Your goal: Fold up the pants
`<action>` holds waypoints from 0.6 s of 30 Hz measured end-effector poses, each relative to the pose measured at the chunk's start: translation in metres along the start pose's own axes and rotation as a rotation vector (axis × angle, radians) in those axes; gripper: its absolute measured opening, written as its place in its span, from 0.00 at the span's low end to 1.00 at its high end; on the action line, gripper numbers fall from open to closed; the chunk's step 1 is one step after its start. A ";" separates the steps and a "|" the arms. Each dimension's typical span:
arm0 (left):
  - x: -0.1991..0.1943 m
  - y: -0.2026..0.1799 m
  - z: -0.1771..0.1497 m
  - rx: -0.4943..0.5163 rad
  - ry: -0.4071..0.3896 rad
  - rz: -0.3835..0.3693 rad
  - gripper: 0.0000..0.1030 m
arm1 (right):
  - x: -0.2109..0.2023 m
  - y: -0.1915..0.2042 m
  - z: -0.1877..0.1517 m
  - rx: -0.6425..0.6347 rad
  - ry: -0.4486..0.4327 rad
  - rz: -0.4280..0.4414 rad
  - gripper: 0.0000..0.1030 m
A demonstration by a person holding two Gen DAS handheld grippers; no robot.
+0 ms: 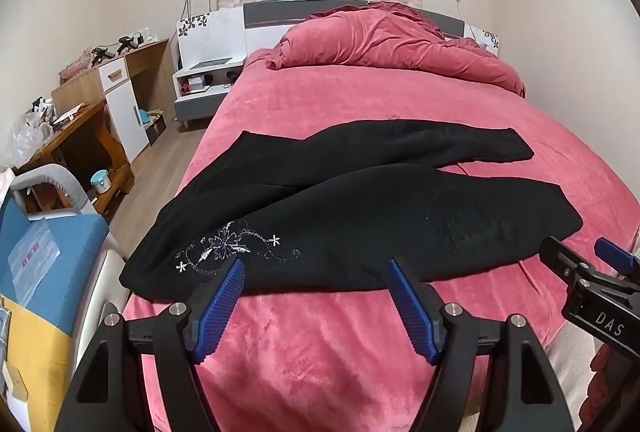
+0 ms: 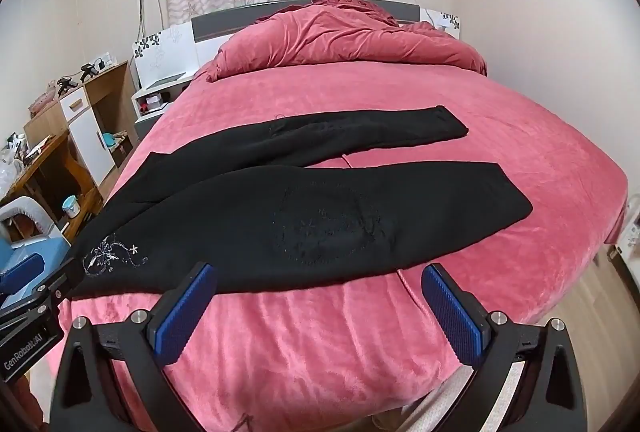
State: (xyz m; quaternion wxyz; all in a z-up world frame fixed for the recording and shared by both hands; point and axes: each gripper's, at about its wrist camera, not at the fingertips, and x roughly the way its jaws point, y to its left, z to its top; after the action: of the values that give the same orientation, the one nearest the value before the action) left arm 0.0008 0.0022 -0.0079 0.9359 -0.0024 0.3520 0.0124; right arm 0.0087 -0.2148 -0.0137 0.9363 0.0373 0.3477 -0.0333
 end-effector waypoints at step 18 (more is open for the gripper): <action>0.009 0.001 -0.003 0.005 0.049 -0.001 0.73 | 0.009 0.003 -0.004 -0.010 0.029 0.004 1.00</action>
State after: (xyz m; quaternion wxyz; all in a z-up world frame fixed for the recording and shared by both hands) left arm 0.0060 0.0032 -0.0162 0.9270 -0.0006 0.3750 0.0110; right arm 0.0134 -0.2116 -0.0225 0.9313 0.0339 0.3614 -0.0290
